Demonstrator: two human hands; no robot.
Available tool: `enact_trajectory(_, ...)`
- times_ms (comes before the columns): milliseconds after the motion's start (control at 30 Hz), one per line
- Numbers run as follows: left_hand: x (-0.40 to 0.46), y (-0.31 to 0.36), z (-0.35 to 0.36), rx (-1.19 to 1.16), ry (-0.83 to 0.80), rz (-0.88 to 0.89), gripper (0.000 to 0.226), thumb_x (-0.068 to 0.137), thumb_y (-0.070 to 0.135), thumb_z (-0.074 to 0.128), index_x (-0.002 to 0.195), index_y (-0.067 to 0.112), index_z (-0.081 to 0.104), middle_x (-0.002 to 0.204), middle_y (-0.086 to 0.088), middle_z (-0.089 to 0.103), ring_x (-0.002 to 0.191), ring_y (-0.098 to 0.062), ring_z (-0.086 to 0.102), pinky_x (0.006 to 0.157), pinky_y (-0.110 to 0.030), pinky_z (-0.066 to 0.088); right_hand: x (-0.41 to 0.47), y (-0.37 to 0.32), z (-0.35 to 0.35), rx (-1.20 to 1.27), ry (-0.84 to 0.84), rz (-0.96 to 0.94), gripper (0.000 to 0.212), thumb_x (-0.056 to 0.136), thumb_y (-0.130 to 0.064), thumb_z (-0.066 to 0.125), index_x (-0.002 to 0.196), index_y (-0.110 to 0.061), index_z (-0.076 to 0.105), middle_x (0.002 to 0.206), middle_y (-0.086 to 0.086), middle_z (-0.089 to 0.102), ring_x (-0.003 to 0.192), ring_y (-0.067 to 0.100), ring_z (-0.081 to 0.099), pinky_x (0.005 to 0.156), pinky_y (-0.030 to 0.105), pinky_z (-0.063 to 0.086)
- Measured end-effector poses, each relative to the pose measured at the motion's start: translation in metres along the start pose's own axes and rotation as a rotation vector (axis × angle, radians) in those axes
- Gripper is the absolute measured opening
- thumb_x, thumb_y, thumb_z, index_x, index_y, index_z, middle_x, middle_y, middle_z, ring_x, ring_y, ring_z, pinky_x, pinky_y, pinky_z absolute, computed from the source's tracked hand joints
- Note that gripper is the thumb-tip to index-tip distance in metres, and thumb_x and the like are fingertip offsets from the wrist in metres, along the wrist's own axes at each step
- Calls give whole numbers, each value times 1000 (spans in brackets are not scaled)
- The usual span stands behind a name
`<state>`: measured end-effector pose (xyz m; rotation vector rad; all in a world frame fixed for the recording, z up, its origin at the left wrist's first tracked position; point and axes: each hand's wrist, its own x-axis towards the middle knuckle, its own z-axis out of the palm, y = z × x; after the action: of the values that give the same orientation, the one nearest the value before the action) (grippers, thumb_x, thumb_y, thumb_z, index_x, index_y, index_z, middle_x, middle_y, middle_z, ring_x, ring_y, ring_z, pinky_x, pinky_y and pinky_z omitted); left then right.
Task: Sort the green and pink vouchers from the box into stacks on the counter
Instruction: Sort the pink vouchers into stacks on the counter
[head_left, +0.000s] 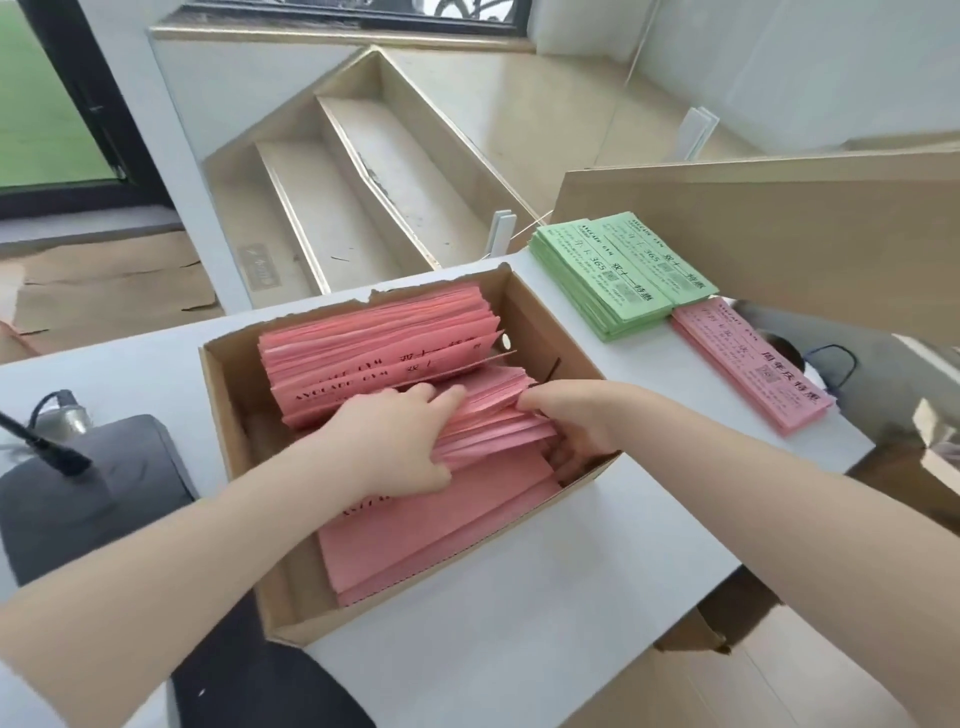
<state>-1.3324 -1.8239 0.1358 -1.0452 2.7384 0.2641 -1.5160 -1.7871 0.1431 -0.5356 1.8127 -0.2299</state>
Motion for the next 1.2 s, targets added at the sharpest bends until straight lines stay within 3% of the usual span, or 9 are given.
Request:
enact_trajectory(100,-5,-12,-5,-22,133,-11,67,91,40,40,147,29,6,145,6,34,117,-20,50,74,-31,45,-5,1,-2,112,-47,3,46,94,-51,32,79,-12,52,60,4,52,58,20,49,53,25,45)
enact_trajectory(200,-4,-19,-7,-16,205,-45,57,96,29,31,147,26,8,147,5,29,116,-21,48,73,-31,42,-8,-4,0,279,-158,-8,68,88,-70,22,94,-9,53,80,10,55,74,23,54,57,31,52)
enact_trajectory(367,-9,-35,-7,-259,220,-100,56,98,45,23,148,25,10,152,5,25,134,-19,33,103,-36,33,-9,-21,-5,738,-335,-87,98,81,-78,16,109,12,41,91,29,64,78,38,67,69,48,57)
enact_trajectory(633,-26,-34,-8,-220,170,-17,112,57,92,18,148,30,-4,157,6,9,142,-17,16,114,-36,20,-15,-12,16,1253,-394,-273,54,98,-33,30,135,6,20,119,41,43,115,53,48,74,59,52)
enact_trajectory(733,-26,-23,-2,27,156,-62,105,74,72,46,146,28,-16,157,0,-9,145,-25,1,116,-39,8,-14,-14,17,1286,-404,-303,52,94,-14,28,138,11,16,116,39,45,115,50,48,84,54,49)
enact_trajectory(800,-22,-20,6,138,205,-112,84,90,39,48,147,22,-12,158,-6,-5,144,-28,5,115,-40,10,-3,-11,17,939,-276,-274,47,88,-7,31,132,8,37,119,27,53,110,37,55,91,47,44)
enact_trajectory(933,-11,-24,5,238,317,-128,80,83,11,58,148,19,13,153,-13,19,137,-34,25,107,-43,27,7,0,11,-365,135,-148,20,89,-23,53,102,-8,57,94,9,62,77,22,56,66,30,43)
enact_trajectory(1033,-5,-29,4,236,242,-143,79,87,11,50,148,23,2,154,-9,8,140,-32,13,110,-42,20,16,-3,8,-1133,173,-323,42,82,-29,66,115,-7,55,111,10,58,94,25,57,76,32,48)
enact_trajectory(1200,-7,-33,6,203,261,-142,76,89,14,48,148,24,1,156,-6,5,141,-28,11,111,-38,18,36,-2,14,-1275,135,-664,83,69,-36,78,135,-10,36,133,11,36,121,28,41,103,33,36)
